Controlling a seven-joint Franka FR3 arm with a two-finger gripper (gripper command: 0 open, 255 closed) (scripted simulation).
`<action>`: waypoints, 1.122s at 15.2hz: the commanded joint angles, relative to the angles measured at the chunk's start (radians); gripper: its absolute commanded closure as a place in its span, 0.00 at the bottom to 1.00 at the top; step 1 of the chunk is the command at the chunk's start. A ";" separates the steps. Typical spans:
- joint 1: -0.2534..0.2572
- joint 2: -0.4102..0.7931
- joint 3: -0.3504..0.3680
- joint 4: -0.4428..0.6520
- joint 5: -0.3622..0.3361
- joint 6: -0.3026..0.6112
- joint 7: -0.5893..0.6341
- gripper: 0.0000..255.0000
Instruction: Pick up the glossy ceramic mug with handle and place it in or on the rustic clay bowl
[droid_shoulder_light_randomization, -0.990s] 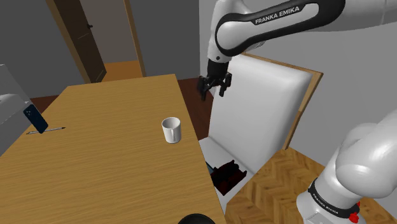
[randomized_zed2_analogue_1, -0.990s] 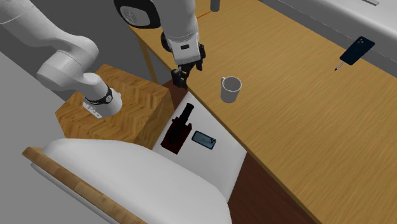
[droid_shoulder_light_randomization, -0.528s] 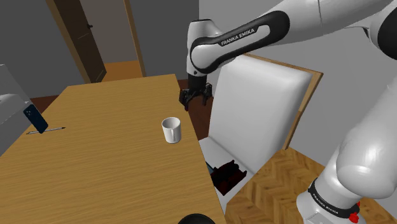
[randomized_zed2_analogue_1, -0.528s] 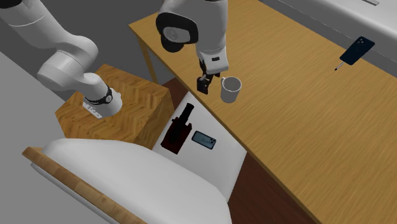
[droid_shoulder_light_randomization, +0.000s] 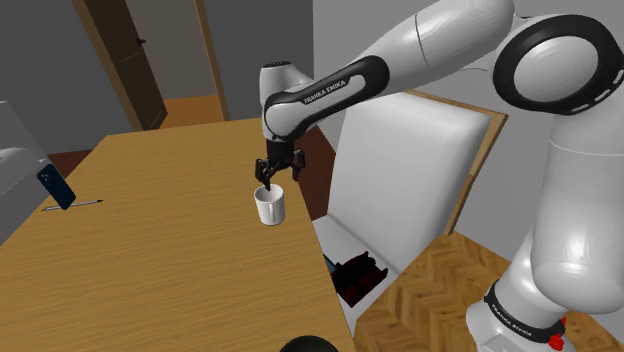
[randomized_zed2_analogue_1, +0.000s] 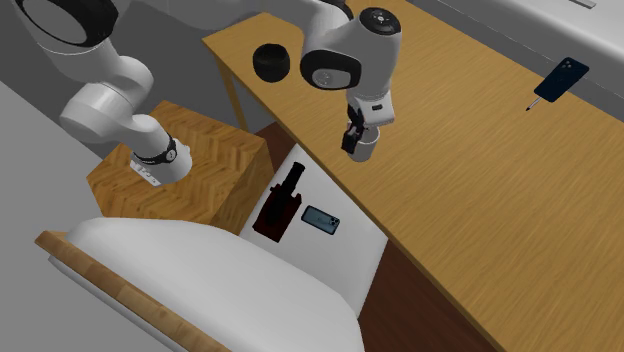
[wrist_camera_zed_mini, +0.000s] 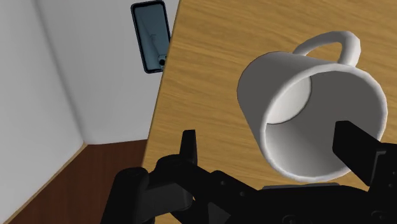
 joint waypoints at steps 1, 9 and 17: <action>0.006 0.023 0.000 -0.002 -0.007 0.023 0.007 0.00; 0.010 0.059 -0.003 -0.029 -0.016 0.085 0.013 0.00; 0.010 0.059 -0.003 -0.029 -0.016 0.085 0.013 1.00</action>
